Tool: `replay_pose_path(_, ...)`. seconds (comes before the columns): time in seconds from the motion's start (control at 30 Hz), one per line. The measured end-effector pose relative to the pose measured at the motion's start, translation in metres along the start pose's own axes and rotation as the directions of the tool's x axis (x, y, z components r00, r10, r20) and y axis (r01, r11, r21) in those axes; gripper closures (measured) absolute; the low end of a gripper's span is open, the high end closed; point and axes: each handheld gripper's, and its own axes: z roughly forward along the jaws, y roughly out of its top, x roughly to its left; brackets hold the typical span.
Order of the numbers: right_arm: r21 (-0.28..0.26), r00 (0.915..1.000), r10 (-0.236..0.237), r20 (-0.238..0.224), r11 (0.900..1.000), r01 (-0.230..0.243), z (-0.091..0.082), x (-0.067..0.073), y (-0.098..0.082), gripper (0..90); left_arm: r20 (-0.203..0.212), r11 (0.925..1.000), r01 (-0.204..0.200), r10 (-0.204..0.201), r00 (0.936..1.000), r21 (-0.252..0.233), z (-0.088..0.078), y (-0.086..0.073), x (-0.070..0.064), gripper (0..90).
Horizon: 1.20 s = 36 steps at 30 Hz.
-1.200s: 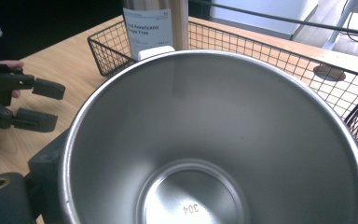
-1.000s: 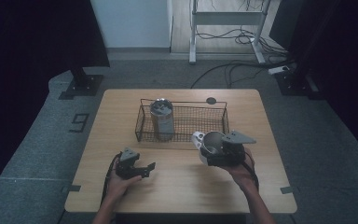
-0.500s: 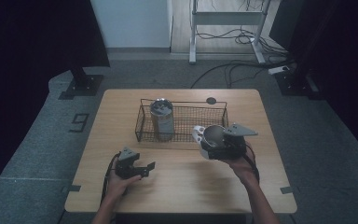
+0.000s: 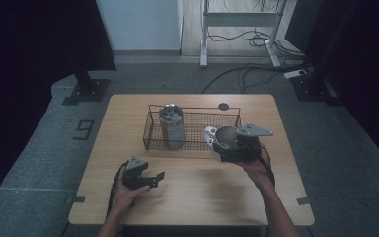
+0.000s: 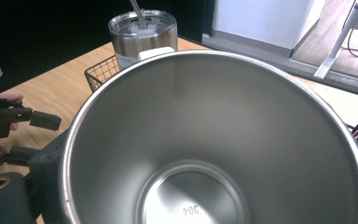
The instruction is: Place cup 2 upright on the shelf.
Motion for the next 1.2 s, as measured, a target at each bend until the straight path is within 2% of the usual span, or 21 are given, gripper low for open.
replay_pose_path(0.6, 0.021, 0.9996, 0.012, 0.025, 1.0, -0.013, 0.012, -0.017, 0.009, 6.4, 0.004, 1.0, 0.001, -0.001, 1.0, 0.005, 0.001, -0.001, 0.0, 15.2)
replay_pose_path(1.2, 0.038, 0.9991, 0.003, 0.042, 0.999, -0.005, 0.025, -0.025, 0.014, 6.4, 0.002, 0.9999, -0.001, 0.001, 1.0, 0.01, 0.001, -0.001, 0.0, 15.2)
